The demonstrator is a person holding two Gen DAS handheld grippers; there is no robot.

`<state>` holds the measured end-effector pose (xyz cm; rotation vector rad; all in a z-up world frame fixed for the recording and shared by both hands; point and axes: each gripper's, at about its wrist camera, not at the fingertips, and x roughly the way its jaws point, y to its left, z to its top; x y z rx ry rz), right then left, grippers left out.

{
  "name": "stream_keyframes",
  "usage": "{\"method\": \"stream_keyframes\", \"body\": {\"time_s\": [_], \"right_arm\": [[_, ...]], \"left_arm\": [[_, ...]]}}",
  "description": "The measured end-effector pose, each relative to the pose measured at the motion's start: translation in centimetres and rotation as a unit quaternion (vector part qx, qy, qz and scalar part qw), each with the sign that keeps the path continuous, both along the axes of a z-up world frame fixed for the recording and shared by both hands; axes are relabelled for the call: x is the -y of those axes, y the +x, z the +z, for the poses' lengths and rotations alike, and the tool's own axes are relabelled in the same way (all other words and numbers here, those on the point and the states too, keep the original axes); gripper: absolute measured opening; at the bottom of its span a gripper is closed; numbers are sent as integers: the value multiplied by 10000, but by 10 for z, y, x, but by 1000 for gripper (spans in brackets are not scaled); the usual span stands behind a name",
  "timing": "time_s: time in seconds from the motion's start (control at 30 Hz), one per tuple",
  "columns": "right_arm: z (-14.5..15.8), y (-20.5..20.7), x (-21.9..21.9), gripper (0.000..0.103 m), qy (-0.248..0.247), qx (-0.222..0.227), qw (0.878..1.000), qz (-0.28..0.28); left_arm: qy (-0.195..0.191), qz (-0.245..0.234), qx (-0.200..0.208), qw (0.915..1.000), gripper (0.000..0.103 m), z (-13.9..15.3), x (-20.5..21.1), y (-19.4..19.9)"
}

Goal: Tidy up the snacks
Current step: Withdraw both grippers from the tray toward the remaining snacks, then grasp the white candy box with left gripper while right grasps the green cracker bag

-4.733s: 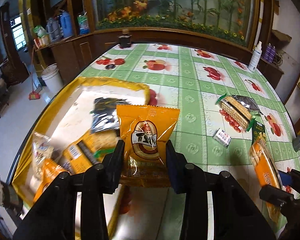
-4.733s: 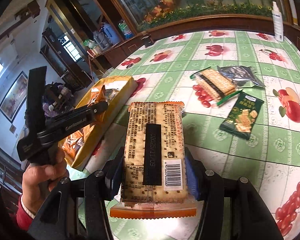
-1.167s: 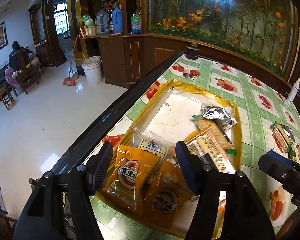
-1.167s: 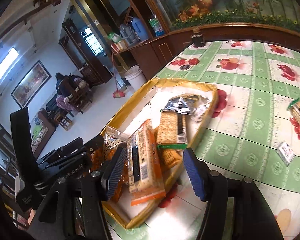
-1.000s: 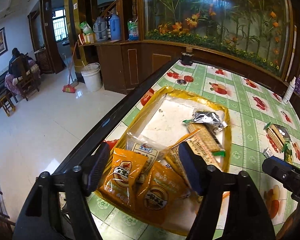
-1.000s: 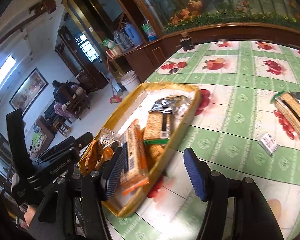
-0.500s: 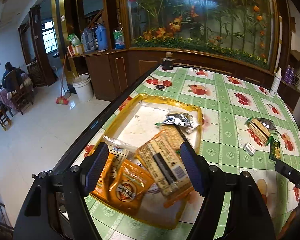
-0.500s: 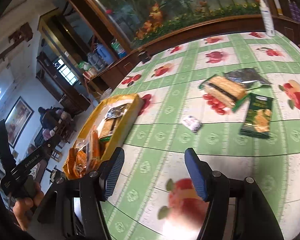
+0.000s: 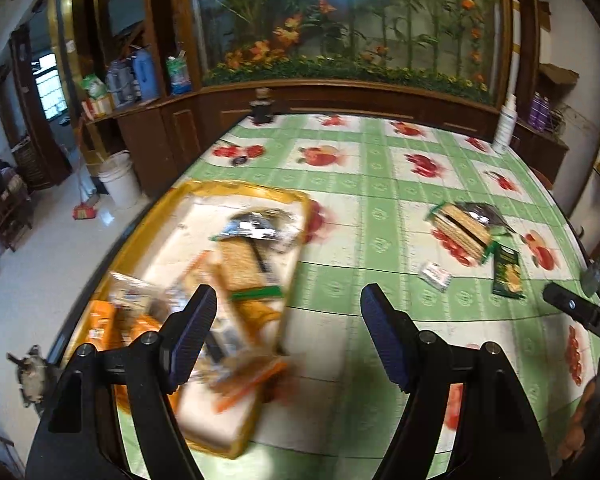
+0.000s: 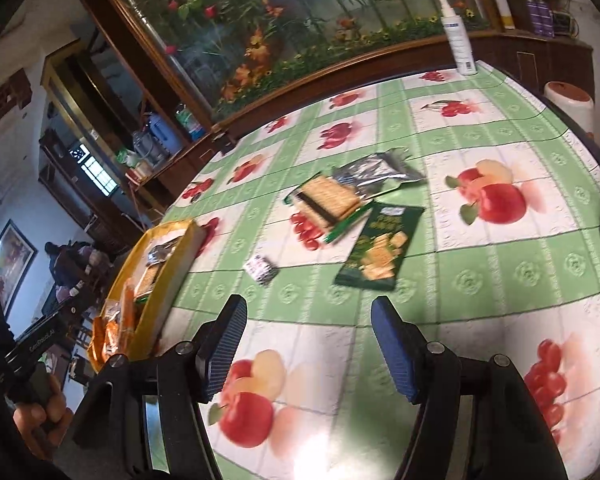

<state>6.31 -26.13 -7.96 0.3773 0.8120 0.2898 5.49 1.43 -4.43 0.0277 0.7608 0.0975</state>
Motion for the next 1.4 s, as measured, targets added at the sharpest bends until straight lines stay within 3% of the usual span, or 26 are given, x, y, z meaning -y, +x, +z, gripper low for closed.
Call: {"method": "stream_keyframes", "body": {"time_s": [0.27,0.63,0.8,0.9,0.93,0.97,1.0,1.03,1.1,1.3,1.4], "right_arm": [[-6,33,1,68,-387,-118,9992,73],[-28,71,-19,67,-1317,-407,9900,-292],[-42,87,-25,71,-1699,-645,9824,-424],[-45,89,-26,70,-2059,-607,9756,-464],[-45,89,-26,67,-2174,-592,9731,-476],[-45,88,-25,56,-2295,-574,9703,-508],[-45,87,-24,49,-2325,-553,9696,-524],[-44,86,-21,46,-2302,-565,9701,-511],[-44,84,-18,46,-2302,-555,9702,-515],[-33,70,-7,46,-1895,-424,9795,-540],[-21,58,0,46,-1499,-277,9868,-549]], "left_arm": [[-364,-676,-547,9955,74,-31,55,35],[-798,-698,-1124,9880,74,-68,87,90],[-640,-534,-1294,9881,74,-84,100,107],[-293,-537,-1148,9915,75,-87,108,110],[-293,-556,-1114,9918,75,-87,107,109],[-301,-590,-1074,9920,75,-88,105,107],[-302,-640,-1035,9921,67,-87,104,106],[-298,-714,-987,9921,51,-86,102,104],[-317,-844,-967,9912,32,-83,98,101],[-829,-1069,-968,9861,31,-79,70,84],[-843,-1012,-847,9877,31,-69,59,70]]}}
